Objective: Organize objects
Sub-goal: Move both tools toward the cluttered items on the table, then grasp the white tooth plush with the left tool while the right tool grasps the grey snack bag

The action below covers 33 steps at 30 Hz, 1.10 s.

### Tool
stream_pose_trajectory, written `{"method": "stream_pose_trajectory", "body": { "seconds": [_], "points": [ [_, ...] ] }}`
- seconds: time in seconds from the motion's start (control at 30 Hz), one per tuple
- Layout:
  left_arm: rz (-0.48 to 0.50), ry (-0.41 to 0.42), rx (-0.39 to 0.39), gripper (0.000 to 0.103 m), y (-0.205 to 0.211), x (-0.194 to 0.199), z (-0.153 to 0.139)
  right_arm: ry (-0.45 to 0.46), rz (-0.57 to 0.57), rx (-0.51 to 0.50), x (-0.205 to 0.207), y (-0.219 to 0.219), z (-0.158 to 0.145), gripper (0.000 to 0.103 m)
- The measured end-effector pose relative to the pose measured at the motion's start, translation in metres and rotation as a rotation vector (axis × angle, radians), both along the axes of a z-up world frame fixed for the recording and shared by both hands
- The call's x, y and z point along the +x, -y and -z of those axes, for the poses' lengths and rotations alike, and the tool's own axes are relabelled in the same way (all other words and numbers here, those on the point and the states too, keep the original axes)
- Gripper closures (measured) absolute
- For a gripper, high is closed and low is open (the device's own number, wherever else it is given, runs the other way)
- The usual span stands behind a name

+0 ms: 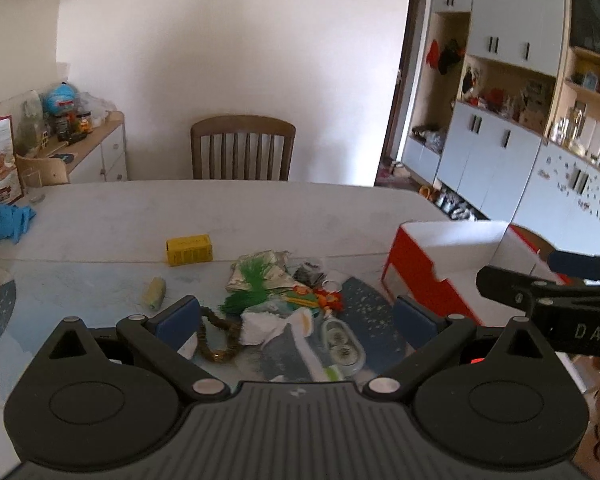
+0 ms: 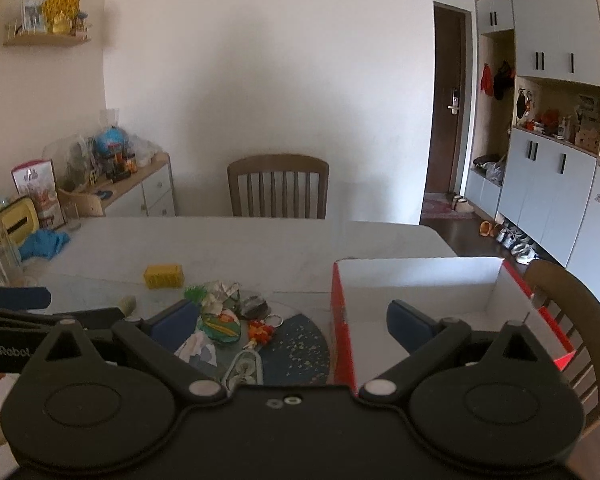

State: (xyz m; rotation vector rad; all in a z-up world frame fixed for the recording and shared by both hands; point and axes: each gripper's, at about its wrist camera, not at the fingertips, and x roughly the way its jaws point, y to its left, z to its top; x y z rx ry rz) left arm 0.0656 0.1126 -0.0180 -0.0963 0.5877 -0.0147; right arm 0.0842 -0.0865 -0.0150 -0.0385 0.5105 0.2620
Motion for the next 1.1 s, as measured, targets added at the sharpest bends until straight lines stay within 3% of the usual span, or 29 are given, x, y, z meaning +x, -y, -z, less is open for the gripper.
{"method": "stream_pose_trajectory", "body": {
  "seconds": [0.27,0.5,0.73,0.87,1.1],
  "points": [
    [-0.02,-0.073,0.032,0.0,-0.036,0.029,0.032,-0.096,-0.033,-0.043,0.021,-0.029,0.023,0.017],
    [-0.033,-0.128,0.109,0.001,-0.061,0.05,0.069,-0.185,-0.109,-0.074,0.034,-0.056,0.044,0.027],
    [-0.053,-0.168,0.135,0.003,-0.09,0.075,0.1,-0.245,-0.146,-0.1,0.046,-0.076,0.059,0.032],
    [-0.055,-0.218,0.14,0.013,-0.103,0.088,0.12,-0.276,-0.155,-0.107,0.052,-0.083,0.066,0.035],
    [-0.008,-0.24,0.152,0.021,-0.11,0.099,0.139,-0.318,-0.168,-0.119,0.059,-0.092,0.076,0.045]
  ]
}}
